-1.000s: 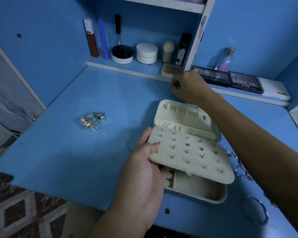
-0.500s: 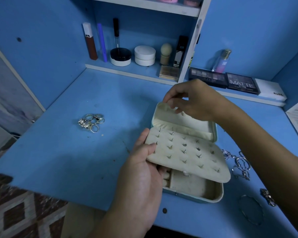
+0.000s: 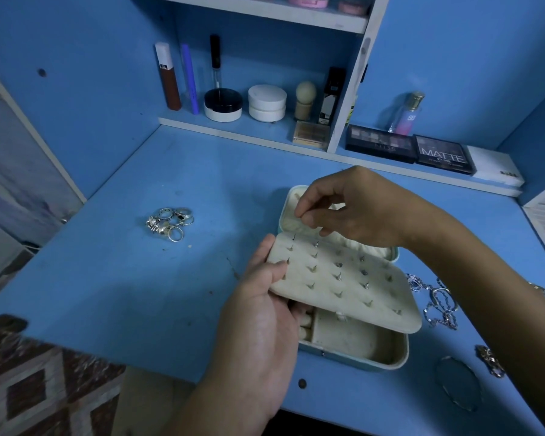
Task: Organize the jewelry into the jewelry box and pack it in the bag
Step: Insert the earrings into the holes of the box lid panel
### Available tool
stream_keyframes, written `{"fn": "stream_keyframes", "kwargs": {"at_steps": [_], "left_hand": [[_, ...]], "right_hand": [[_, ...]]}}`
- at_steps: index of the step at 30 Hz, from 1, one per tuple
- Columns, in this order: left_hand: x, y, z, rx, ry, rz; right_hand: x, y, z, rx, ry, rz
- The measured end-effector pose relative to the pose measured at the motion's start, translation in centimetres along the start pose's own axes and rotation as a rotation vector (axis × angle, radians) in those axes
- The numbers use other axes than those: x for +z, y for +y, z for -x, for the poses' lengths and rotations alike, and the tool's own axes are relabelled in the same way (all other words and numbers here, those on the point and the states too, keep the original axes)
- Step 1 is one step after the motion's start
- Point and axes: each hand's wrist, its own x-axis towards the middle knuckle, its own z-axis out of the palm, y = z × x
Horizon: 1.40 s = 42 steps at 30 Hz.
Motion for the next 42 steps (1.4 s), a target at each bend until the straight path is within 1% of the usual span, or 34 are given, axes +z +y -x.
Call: {"fn": "stream_keyframes", "kwargs": {"at_steps": [7,11,15,19,26,36,42], "left_hand": [[-0.2,-0.1,-0.2,0.001,-0.012,-0.008],[-0.2,-0.1,-0.1,0.004,-0.012,0.001],[-0.1,-0.1,-0.1,0.002,-0.013,0.004],[-0.1,-0.1,-0.1,0.003,-0.016,0.009],[-0.3,-0.2,-0.2,0.004,-0.025,-0.006],[-0.3,-0.2,-0.2,0.008,-0.023,-0.01],[-0.3,-0.1,-0.2,0.005,-0.022,-0.011]], "right_hand": [[-0.2,0.0,0.5,-0.034,-0.005,0.021],[-0.1,0.0,0.6,-0.012,-0.009,-0.046],[-0.2,0.2,0.8,-0.036,0.017,-0.029],[-0.4,0.3,1.0,-0.056,0.001,-0.036],[-0.1,0.3,0.9,-0.05,0.007,0.015],[0.1,-0.3,0.8,-0.002,-0.041,0.096],[0.4,-0.9,0.4,-0.02,-0.07,0.161]]}}
